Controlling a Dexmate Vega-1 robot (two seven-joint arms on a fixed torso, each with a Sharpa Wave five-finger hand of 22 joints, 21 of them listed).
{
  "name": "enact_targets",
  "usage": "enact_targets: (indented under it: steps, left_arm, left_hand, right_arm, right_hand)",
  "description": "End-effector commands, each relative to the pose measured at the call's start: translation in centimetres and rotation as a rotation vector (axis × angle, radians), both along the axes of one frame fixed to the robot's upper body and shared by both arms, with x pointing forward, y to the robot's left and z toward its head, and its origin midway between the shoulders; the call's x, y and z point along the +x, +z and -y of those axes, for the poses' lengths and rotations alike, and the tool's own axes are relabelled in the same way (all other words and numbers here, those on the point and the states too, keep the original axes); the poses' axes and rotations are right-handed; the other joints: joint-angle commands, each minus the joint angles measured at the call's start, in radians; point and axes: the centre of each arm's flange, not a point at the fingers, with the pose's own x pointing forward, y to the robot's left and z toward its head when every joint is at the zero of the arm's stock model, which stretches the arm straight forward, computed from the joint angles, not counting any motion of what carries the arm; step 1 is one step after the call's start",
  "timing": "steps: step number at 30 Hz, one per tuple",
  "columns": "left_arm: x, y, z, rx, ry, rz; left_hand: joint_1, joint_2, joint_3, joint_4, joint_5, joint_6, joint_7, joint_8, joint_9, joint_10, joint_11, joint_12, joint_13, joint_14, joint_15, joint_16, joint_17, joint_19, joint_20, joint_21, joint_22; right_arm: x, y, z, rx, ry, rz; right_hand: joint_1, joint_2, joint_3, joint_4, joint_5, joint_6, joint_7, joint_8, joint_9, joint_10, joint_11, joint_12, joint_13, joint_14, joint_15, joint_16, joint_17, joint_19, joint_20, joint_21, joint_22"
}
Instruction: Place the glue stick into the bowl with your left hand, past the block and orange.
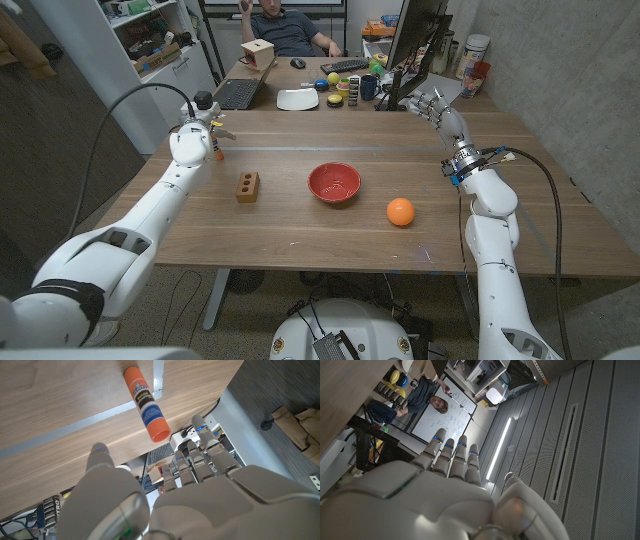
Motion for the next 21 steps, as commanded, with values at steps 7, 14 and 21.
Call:
enact_targets:
  steps: [7, 14, 21]
  left_arm:
    - [0.7, -0.4, 0.2, 0.026, 0.043, -0.084]
    - [1.2, -0.4, 0.4, 0.02, 0.04, -0.135]
    - [1.3, -0.7, 0.4, 0.022, 0.049, -0.15]
  left_hand:
    - [0.037, 0.01, -0.027, -0.01, 0.009, 0.048, -0.006, 0.013, 0.001, 0.066, -0.007, 0.004, 0.005, 0.075, -0.072, 0.007, 0.001, 0.052, -0.011, -0.001, 0.004]
    - [0.054, 0.018, -0.044, -0.011, 0.014, 0.076, -0.006, 0.014, 0.002, 0.099, -0.016, 0.002, 0.007, 0.14, -0.087, 0.017, 0.002, 0.115, -0.019, 0.01, 0.006]
    - [0.067, 0.024, -0.055, -0.012, 0.018, 0.11, -0.005, 0.02, 0.002, 0.127, -0.021, 0.002, 0.007, 0.174, -0.095, 0.019, 0.003, 0.152, -0.026, 0.016, 0.007]
  right_arm:
    - [-0.8, 0.2, -0.6, -0.021, 0.015, 0.043]
    - [-1.0, 0.3, -0.6, -0.018, 0.015, 0.051]
    - [-1.1, 0.3, -0.6, -0.01, 0.015, 0.054]
  right_hand:
    - [-0.01, -0.002, -0.006, -0.001, 0.004, 0.004, 0.0, 0.002, 0.004, 0.012, 0.001, 0.002, 0.003, 0.013, -0.002, 0.008, 0.005, -0.004, 0.001, -0.005, 0.001]
    - [-0.009, -0.002, -0.007, -0.001, 0.005, 0.004, -0.001, 0.002, 0.004, 0.014, 0.004, 0.003, 0.003, 0.017, -0.006, 0.009, 0.005, -0.002, 0.001, -0.007, 0.001]
    - [-0.008, -0.002, -0.008, -0.002, 0.005, 0.005, 0.0, 0.002, 0.004, 0.016, 0.001, 0.004, 0.003, 0.025, -0.003, 0.011, 0.004, -0.005, 0.002, -0.01, 0.001]
